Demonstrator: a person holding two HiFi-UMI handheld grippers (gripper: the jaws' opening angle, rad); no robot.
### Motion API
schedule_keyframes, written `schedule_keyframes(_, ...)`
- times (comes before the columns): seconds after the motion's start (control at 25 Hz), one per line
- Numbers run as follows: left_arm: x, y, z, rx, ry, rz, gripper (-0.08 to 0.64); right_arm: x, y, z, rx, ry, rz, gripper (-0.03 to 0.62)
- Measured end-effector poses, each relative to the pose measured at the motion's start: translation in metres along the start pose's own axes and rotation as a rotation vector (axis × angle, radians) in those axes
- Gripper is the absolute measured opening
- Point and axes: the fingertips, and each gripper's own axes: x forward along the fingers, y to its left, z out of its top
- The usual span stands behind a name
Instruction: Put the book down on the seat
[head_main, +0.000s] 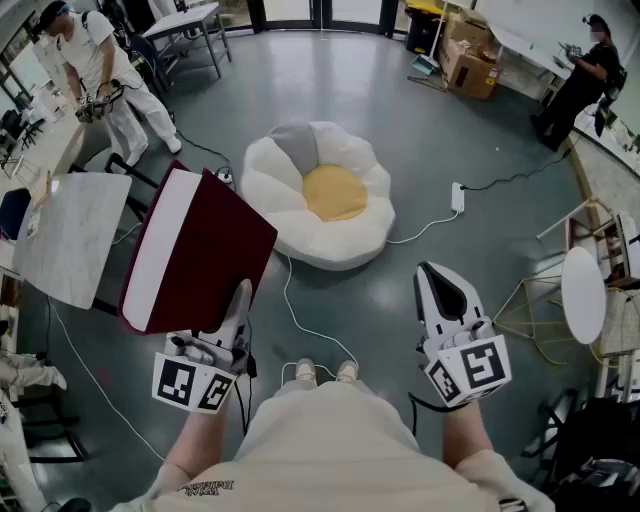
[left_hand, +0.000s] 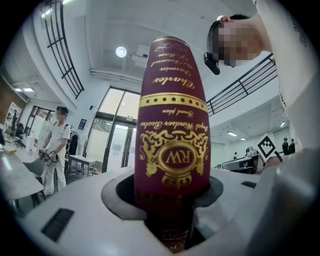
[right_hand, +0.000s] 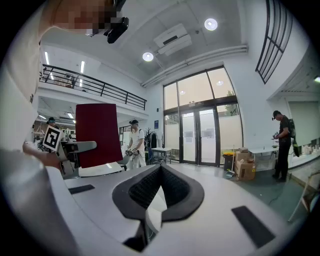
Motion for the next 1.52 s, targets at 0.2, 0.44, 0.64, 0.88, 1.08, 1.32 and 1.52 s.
schedule_keyframes(0.2, 0.002, -0.003, 0.0, -0.004, -0.008, -0.012, 0.219, -0.001, -0.002, -0.004, 0.012, -0.003, -0.011, -0.002)
schedule_keyframes(0.44, 0.003, -0.011, 0.004, -0.009, -0.015, -0.02, 0.219, -0.007, -0.009, -0.002, 0.044, -0.024, -0.035, -0.002)
schedule_keyframes(0.64, 0.003, -0.021, 0.0, 0.0, -0.004, -0.025, 0.219, -0.015, -0.01, -0.002, 0.037, -0.034, -0.032, -0.002)
schedule_keyframes(0.88, 0.006, -0.032, -0.006, 0.011, 0.02, -0.024, 0.219, -0.024, -0.007, 0.012, -0.02, -0.111, -0.026, -0.002)
schedule_keyframes(1.08, 0.008, -0.044, -0.015, 0.01, 0.04, -0.021, 0.219, -0.032, -0.012, 0.009, -0.033, -0.119, -0.018, -0.002)
schedule_keyframes(1.32, 0.008, -0.062, -0.021, 0.022, 0.044, -0.017, 0.219, -0.045, -0.022, -0.001, -0.028, -0.113, -0.011, -0.002)
schedule_keyframes(1.52, 0.007, -0.079, -0.023, 0.032, 0.039, -0.018, 0.219, -0.058, -0.03, -0.005, -0.026, -0.117, -0.001, -0.002)
